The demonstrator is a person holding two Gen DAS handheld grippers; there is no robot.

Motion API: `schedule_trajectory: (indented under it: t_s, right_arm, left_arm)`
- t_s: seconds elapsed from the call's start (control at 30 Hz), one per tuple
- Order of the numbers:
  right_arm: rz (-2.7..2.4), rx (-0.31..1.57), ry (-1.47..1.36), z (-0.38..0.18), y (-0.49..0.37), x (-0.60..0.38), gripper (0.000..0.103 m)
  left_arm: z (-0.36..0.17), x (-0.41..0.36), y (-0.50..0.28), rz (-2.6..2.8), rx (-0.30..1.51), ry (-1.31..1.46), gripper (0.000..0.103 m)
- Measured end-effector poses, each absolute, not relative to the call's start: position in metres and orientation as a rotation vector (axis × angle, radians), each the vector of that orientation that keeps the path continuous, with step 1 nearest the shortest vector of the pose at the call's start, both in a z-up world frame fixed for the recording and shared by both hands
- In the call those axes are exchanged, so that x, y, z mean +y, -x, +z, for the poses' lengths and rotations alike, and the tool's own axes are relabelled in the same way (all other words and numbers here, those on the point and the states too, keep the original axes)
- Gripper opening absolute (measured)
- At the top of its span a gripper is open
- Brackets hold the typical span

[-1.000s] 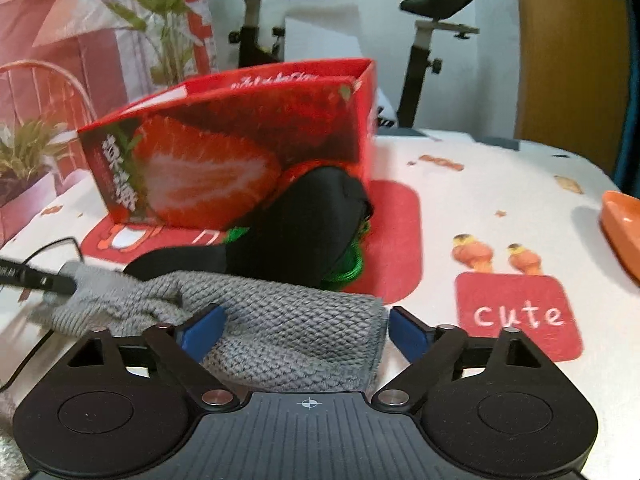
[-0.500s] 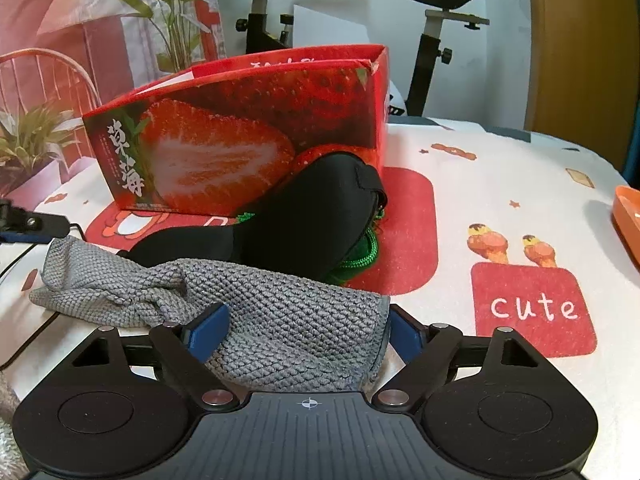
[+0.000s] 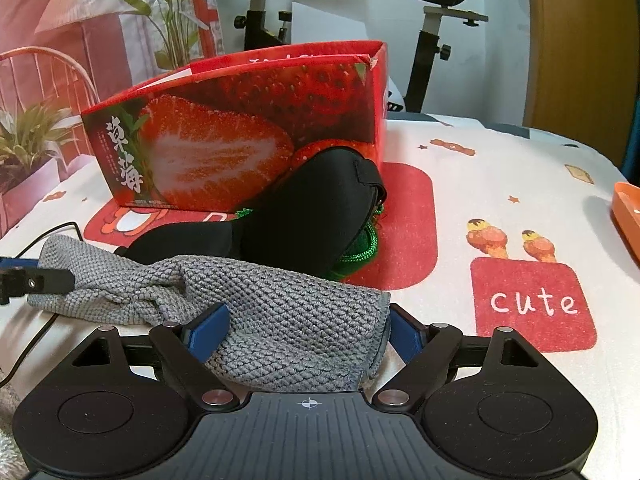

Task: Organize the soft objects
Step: 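Close both grippers on the grey knit cloth, then lift the grey cloth with both grippers up over the red box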

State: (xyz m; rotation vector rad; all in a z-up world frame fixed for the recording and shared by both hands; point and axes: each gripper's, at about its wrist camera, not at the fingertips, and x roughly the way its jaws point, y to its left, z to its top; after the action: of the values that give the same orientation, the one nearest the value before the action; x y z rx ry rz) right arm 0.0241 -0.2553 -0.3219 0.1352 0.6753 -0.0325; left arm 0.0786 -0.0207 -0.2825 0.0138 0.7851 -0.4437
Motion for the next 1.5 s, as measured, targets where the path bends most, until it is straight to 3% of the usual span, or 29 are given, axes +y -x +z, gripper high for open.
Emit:
schedule_trajectory:
  t_s: [0.13,0.3,0.53,0.67,0.73,0.87,1.0,1.5]
  right_arm:
    - [-0.031,0.677,-0.138,-0.322,-0.024,-0.256,0.081]
    - [-0.032,0.673,-0.132,-0.319,-0.022,-0.254,0.077]
    - [-0.054,0.678,-0.165,-0.318,-0.015,-0.263,0.059]
    - [-0.060,0.684,-0.168,-0.320,-0.017,-0.263,0.057]
    - [-0.054,0.683,-0.150,-0.320,-0.017,-0.260,0.047]
    - [-0.031,0.681,-0.125,-0.314,-0.016,-0.253,0.031]
    - [-0.010,0.667,-0.108,-0.304,-0.016,-0.247,0.018]
    - [0.034,0.598,-0.086,-0.249,-0.007,-0.229,0.017]
  left_arm:
    - [-0.288,-0.022,-0.080,-0.444,0.804,-0.014,0.063]
    - [-0.291,-0.020,-0.083,-0.430,0.811,0.004,0.041]
    - [-0.291,-0.023,-0.081,-0.421,0.800,-0.014,0.040]
    - [-0.291,-0.022,-0.081,-0.422,0.799,-0.013,0.040]
    - [-0.289,-0.023,-0.080,-0.428,0.790,-0.018,0.036]
    - [-0.283,-0.026,-0.074,-0.435,0.754,-0.047,0.019]
    - [-0.279,-0.028,-0.074,-0.433,0.743,-0.049,0.016]
    - [-0.231,-0.002,-0.074,-0.500,0.627,0.069,0.013]
